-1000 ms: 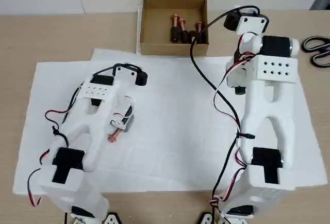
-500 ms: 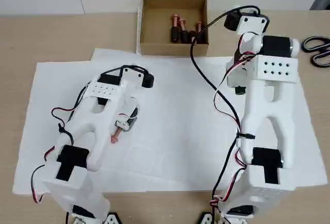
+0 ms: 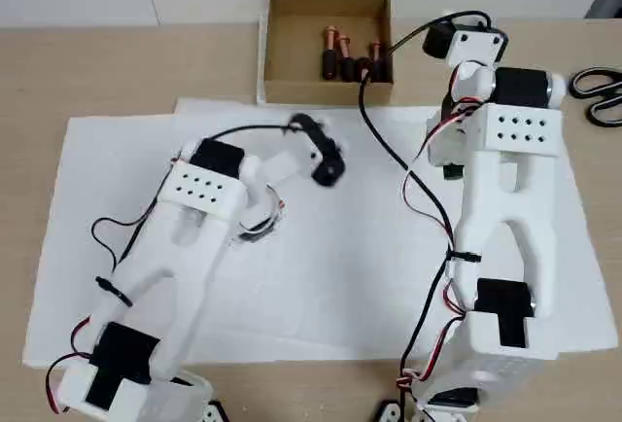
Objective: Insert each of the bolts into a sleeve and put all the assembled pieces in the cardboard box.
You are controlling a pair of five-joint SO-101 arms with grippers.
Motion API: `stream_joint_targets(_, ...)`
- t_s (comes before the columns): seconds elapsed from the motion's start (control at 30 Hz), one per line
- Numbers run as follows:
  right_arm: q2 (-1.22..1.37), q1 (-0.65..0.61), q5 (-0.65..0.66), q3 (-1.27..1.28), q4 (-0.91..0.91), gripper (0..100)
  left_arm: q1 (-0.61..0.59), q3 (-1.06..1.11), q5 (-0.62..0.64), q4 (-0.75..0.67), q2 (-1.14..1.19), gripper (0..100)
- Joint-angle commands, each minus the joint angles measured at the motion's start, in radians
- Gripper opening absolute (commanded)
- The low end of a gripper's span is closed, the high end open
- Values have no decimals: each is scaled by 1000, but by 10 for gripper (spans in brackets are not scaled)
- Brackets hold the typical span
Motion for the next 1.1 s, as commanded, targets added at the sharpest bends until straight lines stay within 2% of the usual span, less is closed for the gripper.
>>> stream_joint_targets(0.0, -67, 5, 8, 12, -5, 4, -49, -42, -302, -74, -40, 5)
stream_joint_targets(0.23, -67, 10, 8, 17, -5, 4, -81, -42, -752, -199, 69, 5)
stream_joint_targets(0.4, -67, 8, 6, 17, -5, 4, -74, -47, -914, -259, 181, 5)
stream_joint_targets(0.53, -67, 8, 5, 17, -5, 4, -74, -90, -922, -330, 256, 5)
stream_joint_targets(0.73, -67, 5, 3, 18, -5, 4, -64, -214, -868, -302, 330, 39)
stream_joint_targets(0.83, -65, 5, 3, 18, -7, 4, -61, -231, -845, -304, 344, 79)
stream_joint_targets(1.07, -65, 4, 3, 18, -13, 4, -61, -239, -838, -304, 342, 81)
